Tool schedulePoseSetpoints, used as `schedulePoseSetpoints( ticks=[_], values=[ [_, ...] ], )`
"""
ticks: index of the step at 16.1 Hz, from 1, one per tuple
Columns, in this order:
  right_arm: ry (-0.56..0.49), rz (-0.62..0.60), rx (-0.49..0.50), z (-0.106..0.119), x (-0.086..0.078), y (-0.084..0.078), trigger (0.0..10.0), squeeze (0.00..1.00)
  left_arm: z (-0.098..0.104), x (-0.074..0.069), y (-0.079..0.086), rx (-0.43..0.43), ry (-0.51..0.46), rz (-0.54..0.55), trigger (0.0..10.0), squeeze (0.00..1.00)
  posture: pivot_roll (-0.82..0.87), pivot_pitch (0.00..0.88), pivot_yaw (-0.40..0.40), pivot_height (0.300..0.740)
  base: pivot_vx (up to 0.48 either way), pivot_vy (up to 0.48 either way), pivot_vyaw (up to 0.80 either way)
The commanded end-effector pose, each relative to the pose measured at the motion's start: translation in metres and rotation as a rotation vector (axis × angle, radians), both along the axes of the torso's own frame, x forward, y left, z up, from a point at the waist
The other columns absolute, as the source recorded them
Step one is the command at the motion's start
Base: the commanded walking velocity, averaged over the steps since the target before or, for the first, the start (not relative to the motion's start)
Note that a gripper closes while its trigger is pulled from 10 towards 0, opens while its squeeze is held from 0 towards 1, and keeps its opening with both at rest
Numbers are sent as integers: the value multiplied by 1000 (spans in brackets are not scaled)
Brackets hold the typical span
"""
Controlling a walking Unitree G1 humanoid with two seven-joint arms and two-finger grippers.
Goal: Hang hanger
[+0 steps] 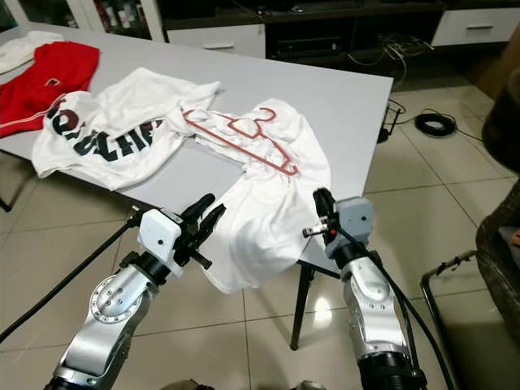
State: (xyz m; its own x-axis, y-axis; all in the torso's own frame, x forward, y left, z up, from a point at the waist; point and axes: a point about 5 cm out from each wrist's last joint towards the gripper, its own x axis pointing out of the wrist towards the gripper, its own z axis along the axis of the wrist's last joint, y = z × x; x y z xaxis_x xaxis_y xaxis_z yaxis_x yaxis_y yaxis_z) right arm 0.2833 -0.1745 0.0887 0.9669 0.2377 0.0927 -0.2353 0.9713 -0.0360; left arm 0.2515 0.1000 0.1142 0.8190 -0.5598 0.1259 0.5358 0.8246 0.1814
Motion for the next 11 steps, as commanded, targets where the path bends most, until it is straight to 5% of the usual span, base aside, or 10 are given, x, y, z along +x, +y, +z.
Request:
schedulePoseSetpoints(
  ticks=[1, 11],
  values=[
    [-13, 8, 3, 2, 3, 1, 10000, 0, 3, 1, 2, 7, -12, 14, 10000, 0, 24, 0, 57, 736, 0, 0, 0],
    [-21, 32, 0, 2, 9, 4, 10000, 0, 3, 1, 4, -4, -1, 36, 10000, 0, 45, 0, 50, 736, 0, 0, 0]
  ],
)
